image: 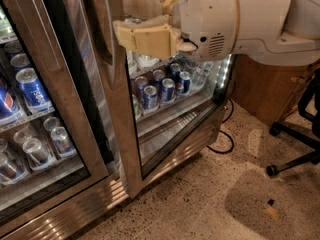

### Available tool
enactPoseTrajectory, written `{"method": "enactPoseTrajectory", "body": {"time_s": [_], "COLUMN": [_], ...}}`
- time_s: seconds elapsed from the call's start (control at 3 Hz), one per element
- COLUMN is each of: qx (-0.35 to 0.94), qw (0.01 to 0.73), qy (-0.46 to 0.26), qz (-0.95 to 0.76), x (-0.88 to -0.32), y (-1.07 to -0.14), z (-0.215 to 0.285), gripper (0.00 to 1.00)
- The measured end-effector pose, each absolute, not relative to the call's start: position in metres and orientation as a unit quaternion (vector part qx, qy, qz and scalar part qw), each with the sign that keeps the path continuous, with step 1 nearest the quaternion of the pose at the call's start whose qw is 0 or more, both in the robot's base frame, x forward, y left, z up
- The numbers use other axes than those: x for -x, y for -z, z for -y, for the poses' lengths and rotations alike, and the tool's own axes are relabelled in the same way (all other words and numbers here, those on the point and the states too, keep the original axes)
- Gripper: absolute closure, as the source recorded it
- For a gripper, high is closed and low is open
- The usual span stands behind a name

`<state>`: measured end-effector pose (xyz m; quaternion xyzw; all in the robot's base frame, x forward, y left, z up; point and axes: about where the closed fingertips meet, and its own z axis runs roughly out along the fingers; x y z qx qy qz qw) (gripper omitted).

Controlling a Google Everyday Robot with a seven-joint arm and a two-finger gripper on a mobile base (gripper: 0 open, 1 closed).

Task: Open right fridge door

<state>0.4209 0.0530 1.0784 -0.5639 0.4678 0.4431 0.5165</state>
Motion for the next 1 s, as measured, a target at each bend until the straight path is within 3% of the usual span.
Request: {"method": "enactPoseTrajectory", "body": {"time_s": [1.0], "qx": [0.562], "qw": [0.527], "qy": [-0.439], "qz": [-0.462], "x": [-0.4136], "y": [-1.0852], "z": [-0.0540], "gripper": [1.00]}}
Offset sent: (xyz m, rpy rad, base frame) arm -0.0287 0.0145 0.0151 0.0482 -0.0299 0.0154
